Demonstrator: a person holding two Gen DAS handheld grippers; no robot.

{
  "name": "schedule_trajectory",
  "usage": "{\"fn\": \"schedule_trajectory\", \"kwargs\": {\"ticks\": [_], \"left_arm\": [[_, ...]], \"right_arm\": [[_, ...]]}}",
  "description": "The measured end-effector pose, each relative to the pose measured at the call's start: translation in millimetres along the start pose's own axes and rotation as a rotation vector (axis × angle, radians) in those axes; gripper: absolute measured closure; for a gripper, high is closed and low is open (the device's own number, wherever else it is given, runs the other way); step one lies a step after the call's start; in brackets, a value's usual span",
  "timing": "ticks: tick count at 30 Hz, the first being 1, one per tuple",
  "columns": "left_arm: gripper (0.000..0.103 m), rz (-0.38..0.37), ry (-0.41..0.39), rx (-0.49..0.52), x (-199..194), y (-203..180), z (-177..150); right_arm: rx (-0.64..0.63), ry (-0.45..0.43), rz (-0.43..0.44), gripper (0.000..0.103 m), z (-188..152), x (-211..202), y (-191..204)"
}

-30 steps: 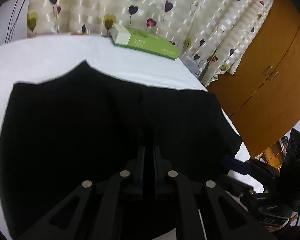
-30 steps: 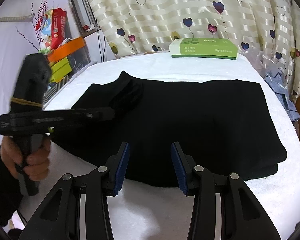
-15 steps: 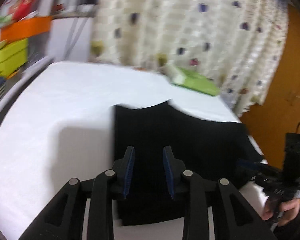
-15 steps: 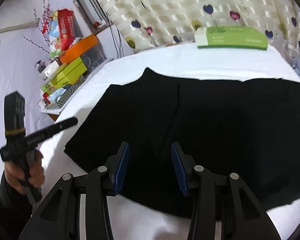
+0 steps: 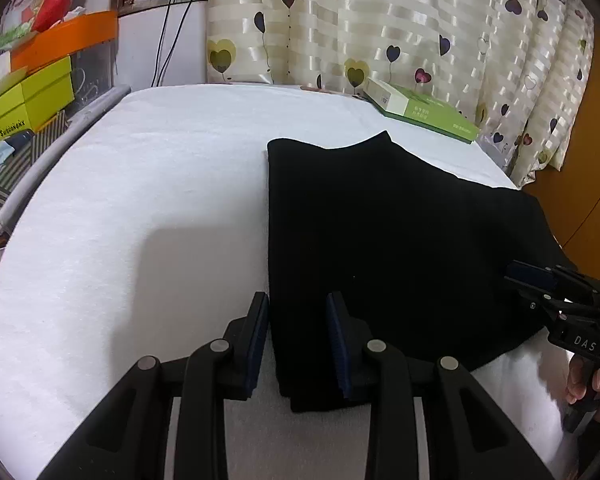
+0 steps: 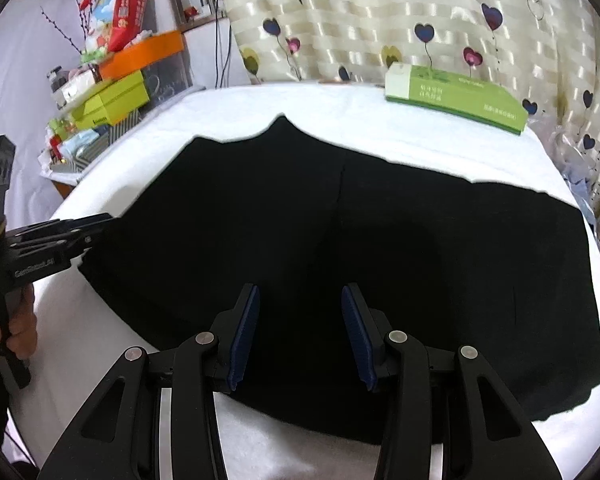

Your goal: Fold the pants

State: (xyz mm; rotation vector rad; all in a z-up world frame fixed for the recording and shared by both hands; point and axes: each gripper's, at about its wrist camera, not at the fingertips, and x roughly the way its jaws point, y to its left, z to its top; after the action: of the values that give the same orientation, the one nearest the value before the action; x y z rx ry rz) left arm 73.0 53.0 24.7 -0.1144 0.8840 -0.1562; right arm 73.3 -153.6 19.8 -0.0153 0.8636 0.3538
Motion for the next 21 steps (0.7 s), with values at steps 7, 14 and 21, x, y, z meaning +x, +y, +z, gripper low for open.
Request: {"fn": "schedule_trajectory", "kwargs": {"ticks": [7, 14, 21], "left_arm": [[0.071, -0.010, -0.047, 0.021, 11.0, -10.8, 37.2], [0.071, -0.004, 0.004, 0.047, 59.0, -22.5, 72.9], [0.071, 0.008, 0.020, 0.085, 55.8, -29.7, 65.4]], "right_arm": [[0.009, -0.027, 0.065, 0.059, 31.6, 21.0, -3.2], [0.023, 0.050, 0.023, 0.068, 52.7, 60.1, -16.6], [-0.023, 0.001, 0.024, 0.068, 32.9, 21.3, -0.6]]}}
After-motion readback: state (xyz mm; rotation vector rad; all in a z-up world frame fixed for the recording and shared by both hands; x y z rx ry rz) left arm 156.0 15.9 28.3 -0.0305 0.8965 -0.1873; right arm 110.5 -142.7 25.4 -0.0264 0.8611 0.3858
